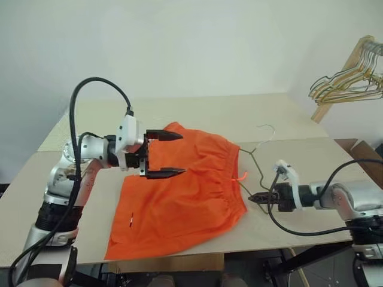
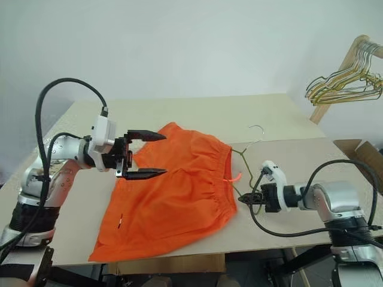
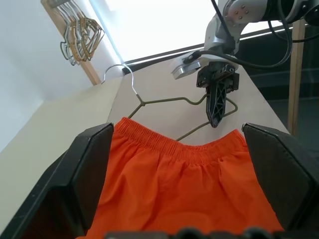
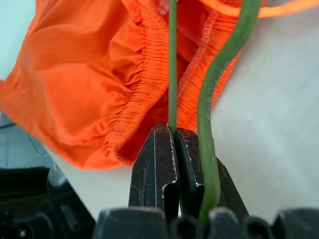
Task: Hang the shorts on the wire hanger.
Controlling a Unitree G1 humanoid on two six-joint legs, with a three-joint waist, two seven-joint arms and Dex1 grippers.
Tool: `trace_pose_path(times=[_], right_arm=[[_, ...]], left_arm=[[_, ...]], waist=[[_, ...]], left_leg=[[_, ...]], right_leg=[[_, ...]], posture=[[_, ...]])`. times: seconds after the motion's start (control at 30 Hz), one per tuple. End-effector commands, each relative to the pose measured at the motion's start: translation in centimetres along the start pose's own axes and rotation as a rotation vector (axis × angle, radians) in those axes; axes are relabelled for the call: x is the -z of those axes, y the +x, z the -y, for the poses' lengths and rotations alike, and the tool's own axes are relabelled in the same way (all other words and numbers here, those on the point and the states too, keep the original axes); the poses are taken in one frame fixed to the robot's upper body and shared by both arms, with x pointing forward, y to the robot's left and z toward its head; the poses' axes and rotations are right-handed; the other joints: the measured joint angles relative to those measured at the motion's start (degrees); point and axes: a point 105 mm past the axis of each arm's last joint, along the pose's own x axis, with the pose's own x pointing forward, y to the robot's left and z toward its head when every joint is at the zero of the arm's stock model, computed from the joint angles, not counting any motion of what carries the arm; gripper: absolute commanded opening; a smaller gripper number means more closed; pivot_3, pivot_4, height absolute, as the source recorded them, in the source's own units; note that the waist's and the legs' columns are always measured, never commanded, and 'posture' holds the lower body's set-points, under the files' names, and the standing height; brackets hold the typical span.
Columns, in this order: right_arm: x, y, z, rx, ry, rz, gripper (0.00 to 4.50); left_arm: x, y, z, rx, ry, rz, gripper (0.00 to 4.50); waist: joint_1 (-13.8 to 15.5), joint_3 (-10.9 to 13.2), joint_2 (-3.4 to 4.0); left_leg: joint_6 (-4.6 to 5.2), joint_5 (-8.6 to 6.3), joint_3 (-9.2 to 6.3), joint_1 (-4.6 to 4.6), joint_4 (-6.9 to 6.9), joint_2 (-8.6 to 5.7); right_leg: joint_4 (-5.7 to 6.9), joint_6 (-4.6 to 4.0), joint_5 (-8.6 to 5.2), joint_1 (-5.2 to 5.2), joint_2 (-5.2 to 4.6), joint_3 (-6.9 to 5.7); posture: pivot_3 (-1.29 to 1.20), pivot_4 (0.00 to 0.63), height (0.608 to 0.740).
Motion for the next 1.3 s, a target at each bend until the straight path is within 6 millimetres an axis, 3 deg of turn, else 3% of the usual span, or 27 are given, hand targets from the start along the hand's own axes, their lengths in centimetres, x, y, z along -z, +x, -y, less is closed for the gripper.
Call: trace_pose_path(times=[0.03,0.13,0.23,0.47,0.63,0.7,0.83,1.2,1.3], right_arm=[[-1.6,-1.2,-0.7,0.000,-0.042,0.053,0.00],[-1.7,-1.5,-0.6,0.058,-0.100,0.045,0.00],[-3.9,-1.8,-1.6,0.142,-0.288,0.075,0.00],[-7.3,-0.7,-5.6,0.261,-0.773,0.088,0.00],[-8.4,0.4,-8.2,0.247,-0.966,0.108,0.00],[-8.5,0.6,-9.1,0.230,-1.015,0.107,0.00],[-8.1,0.7,-10.4,0.177,-1.078,0.084,0.00],[-8.2,0.7,-11.0,0.165,-1.129,0.057,0.00],[-8.2,0.7,-11.0,0.169,-1.131,0.053,0.00]], left_arm=[[-1.2,-0.2,-0.7,-0.005,0.059,0.007,4.47],[-1.1,-0.3,-1.0,-0.008,0.071,-0.001,4.47],[-1.2,-0.1,-2.4,-0.012,0.118,-0.016,4.47],[-3.3,-0.6,-7.9,-0.039,0.282,-0.067,4.47],[-4.2,-0.2,-9.5,0.026,0.351,-0.098,4.47],[-4.1,0.0,-9.4,0.091,0.356,-0.131,4.47],[-1.5,-0.4,-8.1,0.242,0.356,-0.302,4.47],[2.7,-0.5,-7.6,0.358,0.316,-0.521,4.47],[3.5,-0.8,-7.4,0.378,0.326,-0.568,3.95]], waist=[[-0.1,0.0,0.00],[-0.1,0.0,0.00],[-0.1,0.0,0.00],[-1.0,0.0,0.00],[-2.3,0.0,0.00],[-2.8,0.0,0.00],[-3.8,0.0,0.01],[-4.9,0.0,0.01],[-4.9,0.0,0.01]], left_leg=[[0.00,0.00,0.00,0.00,0.00,0.00],[0.00,0.00,-0.01,-0.01,0.00,0.01],[0.00,0.00,-0.01,-0.01,0.03,0.01],[0.00,0.00,0.01,-0.07,0.03,-0.08],[0.00,0.00,0.03,-0.17,0.10,-0.11],[0.01,0.00,0.03,-0.17,0.12,-0.11],[0.04,-0.02,0.00,-0.17,0.09,-0.08],[0.10,-0.04,-0.01,-0.24,0.14,-0.05],[0.10,-0.04,-0.01,-0.28,0.17,-0.05]], right_leg=[[-0.01,0.00,0.00,0.00,0.01,0.00],[-0.02,0.00,0.00,0.00,-0.01,0.00],[0.01,0.00,0.00,-0.01,-0.01,-0.01],[-0.10,0.02,0.01,-0.06,0.04,-0.04],[-0.11,0.05,0.02,-0.09,0.01,-0.03],[-0.08,0.05,0.02,-0.09,0.02,-0.04],[-0.08,0.06,0.01,-0.09,0.05,-0.04],[-0.03,0.09,-0.01,-0.18,0.06,-0.03],[0.00,0.09,-0.01,-0.22,0.05,-0.03]], posture=[[0.00,0.000,0.740],[0.00,0.000,0.740],[-0.02,0.000,0.740],[-0.08,0.000,0.740],[-0.10,0.000,0.740],[-0.10,0.000,0.740],[-0.10,0.000,0.740],[-0.13,0.000,0.740],[-0.13,0.000,0.740]])
